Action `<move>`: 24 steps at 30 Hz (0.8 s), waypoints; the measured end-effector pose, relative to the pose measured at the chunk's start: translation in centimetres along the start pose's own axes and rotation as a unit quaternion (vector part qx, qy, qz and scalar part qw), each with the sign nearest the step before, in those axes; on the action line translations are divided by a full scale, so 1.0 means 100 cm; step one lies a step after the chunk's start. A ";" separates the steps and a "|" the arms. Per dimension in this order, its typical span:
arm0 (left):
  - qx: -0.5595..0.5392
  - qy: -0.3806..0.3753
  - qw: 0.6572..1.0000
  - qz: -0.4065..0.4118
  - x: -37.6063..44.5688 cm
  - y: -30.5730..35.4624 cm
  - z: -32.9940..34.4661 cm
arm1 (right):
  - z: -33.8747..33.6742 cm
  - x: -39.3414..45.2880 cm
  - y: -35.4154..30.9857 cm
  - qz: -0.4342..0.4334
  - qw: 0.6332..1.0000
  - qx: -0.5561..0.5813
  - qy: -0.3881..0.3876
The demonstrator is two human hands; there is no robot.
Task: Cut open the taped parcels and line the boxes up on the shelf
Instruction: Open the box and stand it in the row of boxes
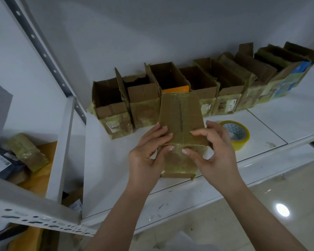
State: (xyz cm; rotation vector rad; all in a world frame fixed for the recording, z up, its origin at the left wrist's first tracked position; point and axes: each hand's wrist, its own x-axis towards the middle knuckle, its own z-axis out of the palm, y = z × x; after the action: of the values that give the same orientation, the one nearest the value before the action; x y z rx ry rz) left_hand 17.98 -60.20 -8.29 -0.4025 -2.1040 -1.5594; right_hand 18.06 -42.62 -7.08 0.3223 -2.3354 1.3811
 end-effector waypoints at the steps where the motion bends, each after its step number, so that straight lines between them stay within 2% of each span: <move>1: 0.003 -0.008 1.000 0.005 -0.001 0.001 -0.001 | 0.001 0.001 -0.001 0.004 1.000 0.012 0.006; 6: -0.090 -0.012 0.994 -0.065 0.004 0.005 -0.015 | -0.011 0.009 -0.006 0.008 0.997 0.076 0.015; 9: -0.059 -0.049 0.997 -0.028 0.011 0.010 -0.009 | -0.016 0.014 -0.015 0.031 0.993 0.111 -0.007; 12: -0.026 -0.061 0.998 0.011 0.017 0.016 0.003 | -0.019 0.017 -0.022 0.043 0.991 0.130 0.005; 17: 0.046 0.007 0.998 0.044 0.021 0.019 0.011 | -0.021 0.018 -0.027 0.052 0.991 0.126 0.013; 24: 0.059 0.064 0.996 0.030 0.024 0.023 0.011 | -0.025 0.010 -0.023 0.030 0.983 0.181 -0.022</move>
State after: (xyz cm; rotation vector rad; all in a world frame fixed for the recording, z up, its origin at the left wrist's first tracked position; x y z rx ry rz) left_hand 16.92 -58.62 -5.40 -0.3132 -2.0537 -1.3803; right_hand 18.63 -41.59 -3.75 0.3905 -2.1344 1.8469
